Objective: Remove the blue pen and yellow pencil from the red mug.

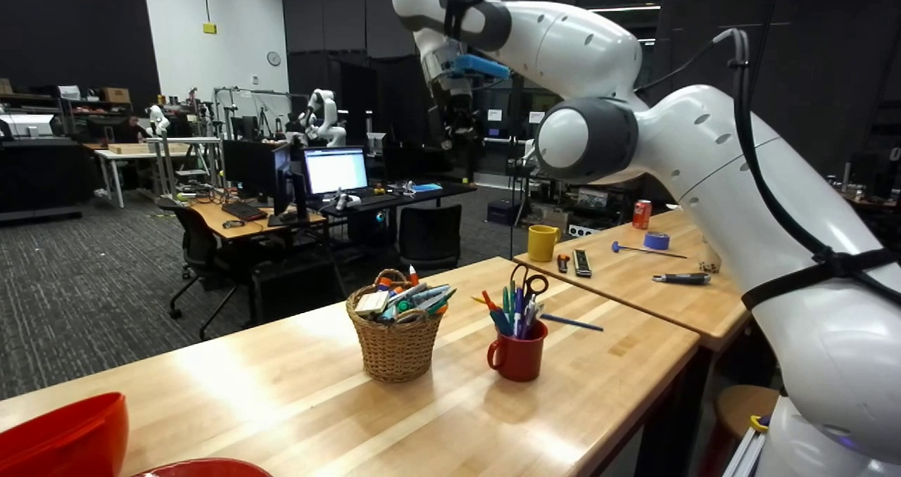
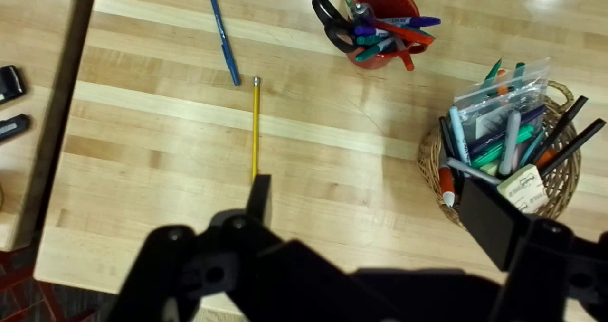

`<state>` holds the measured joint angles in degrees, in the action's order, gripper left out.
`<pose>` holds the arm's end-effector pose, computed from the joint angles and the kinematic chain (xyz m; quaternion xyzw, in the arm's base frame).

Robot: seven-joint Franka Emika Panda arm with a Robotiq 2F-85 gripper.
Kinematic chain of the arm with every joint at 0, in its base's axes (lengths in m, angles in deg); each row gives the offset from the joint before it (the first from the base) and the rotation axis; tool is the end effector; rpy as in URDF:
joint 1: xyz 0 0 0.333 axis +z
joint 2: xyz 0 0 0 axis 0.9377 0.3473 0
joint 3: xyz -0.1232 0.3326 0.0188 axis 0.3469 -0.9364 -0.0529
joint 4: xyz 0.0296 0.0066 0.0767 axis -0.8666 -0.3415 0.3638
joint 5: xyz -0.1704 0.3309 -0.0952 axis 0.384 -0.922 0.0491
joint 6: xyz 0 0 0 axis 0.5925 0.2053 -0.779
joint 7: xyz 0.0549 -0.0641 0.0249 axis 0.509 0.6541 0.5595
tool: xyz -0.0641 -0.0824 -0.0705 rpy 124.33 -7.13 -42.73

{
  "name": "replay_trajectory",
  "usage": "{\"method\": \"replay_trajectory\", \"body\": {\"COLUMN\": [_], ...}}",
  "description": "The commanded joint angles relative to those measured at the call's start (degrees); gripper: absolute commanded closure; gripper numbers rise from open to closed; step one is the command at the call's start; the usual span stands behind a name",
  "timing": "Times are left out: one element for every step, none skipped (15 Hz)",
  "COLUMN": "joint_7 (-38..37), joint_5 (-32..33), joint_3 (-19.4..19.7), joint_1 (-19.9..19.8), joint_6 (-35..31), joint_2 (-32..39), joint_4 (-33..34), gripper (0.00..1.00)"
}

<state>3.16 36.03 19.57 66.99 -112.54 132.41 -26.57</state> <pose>0.6553 -0.0386 0.6043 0.9794 0.0837 -0.1837 0.0076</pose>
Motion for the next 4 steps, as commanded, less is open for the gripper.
{"method": "replay_trajectory", "body": {"joint_7": [-0.4, -0.1, -0.1, -0.1], "joint_5": [-2.6, -1.9, -2.1, -2.2], "joint_3": [0.1, 0.8, 0.7, 0.7], "joint_1": [-0.2, 0.0, 0.0, 0.0], "joint_6": [0.9, -0.4, -0.4, -0.4], "joint_2": [-1.9, -1.1, -1.1, -1.2], "joint_4": [-1.3, -1.3, -1.4, -1.4], "gripper": [0.00, 0.00, 0.00, 0.00]}}
